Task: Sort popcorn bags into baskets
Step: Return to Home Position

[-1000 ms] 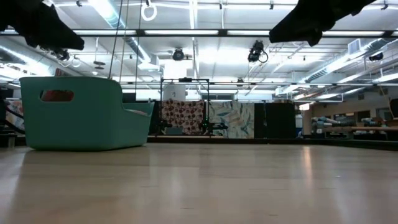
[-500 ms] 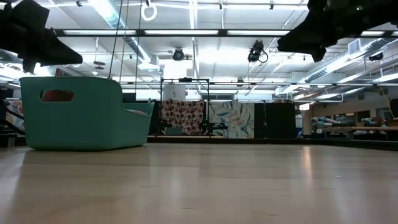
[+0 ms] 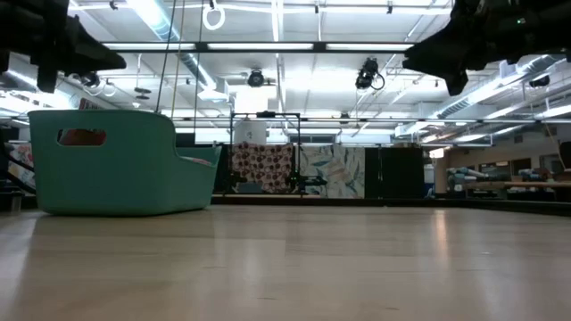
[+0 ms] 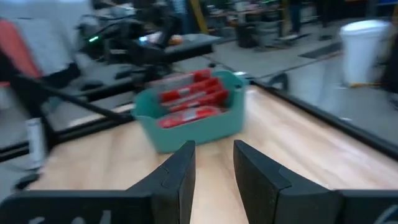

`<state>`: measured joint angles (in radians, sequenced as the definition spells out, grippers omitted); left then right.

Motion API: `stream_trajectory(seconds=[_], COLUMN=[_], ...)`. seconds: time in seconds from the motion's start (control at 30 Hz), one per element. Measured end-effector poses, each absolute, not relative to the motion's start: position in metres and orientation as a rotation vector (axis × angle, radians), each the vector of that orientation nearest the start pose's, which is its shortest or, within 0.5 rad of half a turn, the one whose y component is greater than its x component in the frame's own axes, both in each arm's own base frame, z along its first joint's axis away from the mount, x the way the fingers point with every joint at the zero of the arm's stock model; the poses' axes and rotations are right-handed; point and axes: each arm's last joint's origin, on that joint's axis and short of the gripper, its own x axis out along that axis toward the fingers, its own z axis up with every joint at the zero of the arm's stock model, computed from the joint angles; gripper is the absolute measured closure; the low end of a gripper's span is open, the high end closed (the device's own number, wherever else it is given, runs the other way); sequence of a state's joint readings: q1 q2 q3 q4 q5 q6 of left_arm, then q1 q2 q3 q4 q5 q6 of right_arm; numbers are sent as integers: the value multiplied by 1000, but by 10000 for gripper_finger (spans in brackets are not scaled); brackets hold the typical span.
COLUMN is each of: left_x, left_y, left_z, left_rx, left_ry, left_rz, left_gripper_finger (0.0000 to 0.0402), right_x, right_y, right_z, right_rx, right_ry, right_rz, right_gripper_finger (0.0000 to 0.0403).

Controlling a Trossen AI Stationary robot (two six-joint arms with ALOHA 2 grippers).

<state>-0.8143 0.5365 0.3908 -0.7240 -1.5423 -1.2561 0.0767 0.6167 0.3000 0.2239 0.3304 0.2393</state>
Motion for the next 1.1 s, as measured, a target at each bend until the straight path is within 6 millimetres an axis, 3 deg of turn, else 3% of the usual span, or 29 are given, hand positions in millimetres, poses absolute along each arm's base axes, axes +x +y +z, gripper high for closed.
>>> stream_trajectory(seconds=[0.27, 0.53, 0.77, 0.93, 1.1], left_x=[112, 151, 157, 148, 137], left_y=[-65, -69, -36, -16, -8], left_z=[229, 233, 225, 212, 203], left_rx=[-187, -2, -4, -44, -58], left_ry=[99, 121, 26, -23, -74], left_rz=[505, 107, 142, 201, 244], left_gripper_finger=[396, 396, 396, 396, 396], right_x=[150, 136, 130, 126, 121], right_y=[4, 0, -2, -3, -3], right_z=[240, 245, 221, 204, 195], right_rx=[234, 149, 192, 202, 223], right_ry=[-25, -97, -123, -153, -173], right_rz=[14, 12, -6, -52, -59], right_gripper_finger=[289, 289, 289, 289, 289])
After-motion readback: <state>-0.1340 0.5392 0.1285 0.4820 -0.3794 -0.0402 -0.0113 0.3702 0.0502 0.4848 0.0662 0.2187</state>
